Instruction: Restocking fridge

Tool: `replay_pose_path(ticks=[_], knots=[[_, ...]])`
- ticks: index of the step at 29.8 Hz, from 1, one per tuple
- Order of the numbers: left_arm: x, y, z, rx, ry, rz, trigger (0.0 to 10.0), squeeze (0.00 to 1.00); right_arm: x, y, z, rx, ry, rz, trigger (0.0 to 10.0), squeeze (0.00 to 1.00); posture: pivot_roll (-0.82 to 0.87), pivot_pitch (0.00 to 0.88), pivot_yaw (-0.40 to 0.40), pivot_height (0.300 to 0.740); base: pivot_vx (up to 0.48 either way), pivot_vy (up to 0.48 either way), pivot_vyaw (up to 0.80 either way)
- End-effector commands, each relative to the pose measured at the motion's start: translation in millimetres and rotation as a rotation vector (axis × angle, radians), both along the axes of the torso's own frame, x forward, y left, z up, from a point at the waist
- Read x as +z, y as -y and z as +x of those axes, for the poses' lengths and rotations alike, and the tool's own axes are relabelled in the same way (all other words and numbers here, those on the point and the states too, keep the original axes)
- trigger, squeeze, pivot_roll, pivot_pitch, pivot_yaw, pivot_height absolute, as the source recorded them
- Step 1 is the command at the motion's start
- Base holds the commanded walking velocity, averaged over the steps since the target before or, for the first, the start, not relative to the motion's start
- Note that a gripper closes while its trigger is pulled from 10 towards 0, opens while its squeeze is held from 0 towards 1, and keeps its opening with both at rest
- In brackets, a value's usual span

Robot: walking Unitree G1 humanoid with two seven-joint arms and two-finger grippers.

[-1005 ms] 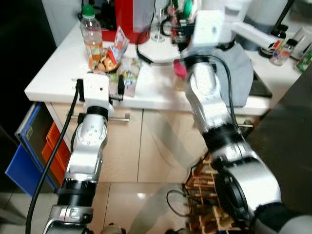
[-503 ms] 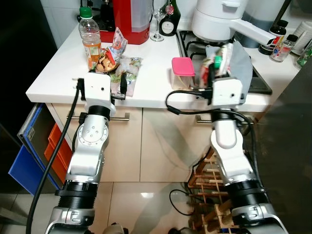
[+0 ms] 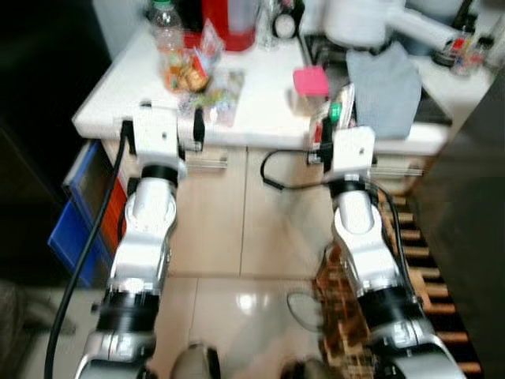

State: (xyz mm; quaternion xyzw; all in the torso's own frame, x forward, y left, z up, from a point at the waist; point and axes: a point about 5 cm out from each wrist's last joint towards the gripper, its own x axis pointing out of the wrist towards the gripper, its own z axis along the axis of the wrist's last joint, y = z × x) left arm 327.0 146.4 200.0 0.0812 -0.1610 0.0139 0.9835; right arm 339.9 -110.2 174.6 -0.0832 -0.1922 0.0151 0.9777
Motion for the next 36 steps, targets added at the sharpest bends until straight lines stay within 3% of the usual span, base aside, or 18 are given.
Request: replay_pose_path(ticks=[1,11,18,22,26,36], knots=[[1.6,4.2,-0.6,-0.007,0.007,0.005,10.0,0.00,-1.7,1.7,1.2,0.003,-0.011,0.004,0.0,0.16,0.02,0.000,-0.006,0.740,-0.390,0.000,0.00],[-4.5,7.2,0.6,-0.007,-0.015,0.011,10.0,0.00,-13.4,0.3,1.0,0.038,-0.075,0.014,0.0,0.15,0.02,0.000,-0.008,0.740,-0.394,0.000,0.00],[-23.7,11.1,-2.0,-0.008,-0.102,-0.057,10.0,0.00,-42.7,18.0,-3.5,0.038,-0.238,0.063,0.0,0.15,0.01,0.000,-0.037,0.740,-0.051,0.000,0.00],[-38.6,16.4,-5.8,-0.018,-0.164,-0.085,10.0,0.00,-68.5,40.1,-12.7,0.004,-0.352,0.042,0.0,0.15,-0.01,0.000,-0.039,0.740,0.000,-0.480,0.00],[-45.4,19.9,-7.6,-0.045,-0.191,-0.105,10.0,0.00,-74.5,53.4,-15.4,-0.041,-0.392,0.064,0.0,0.15,-0.03,0.000,-0.037,0.740,0.000,-0.472,0.00],[-42.3,17.6,-1.5,-0.034,-0.187,-0.130,10.0,0.00,-78.3,58.1,-14.9,-0.042,-0.434,0.072,0.0,0.15,-0.04,0.000,-0.054,0.740,0.000,-0.463,0.00]])
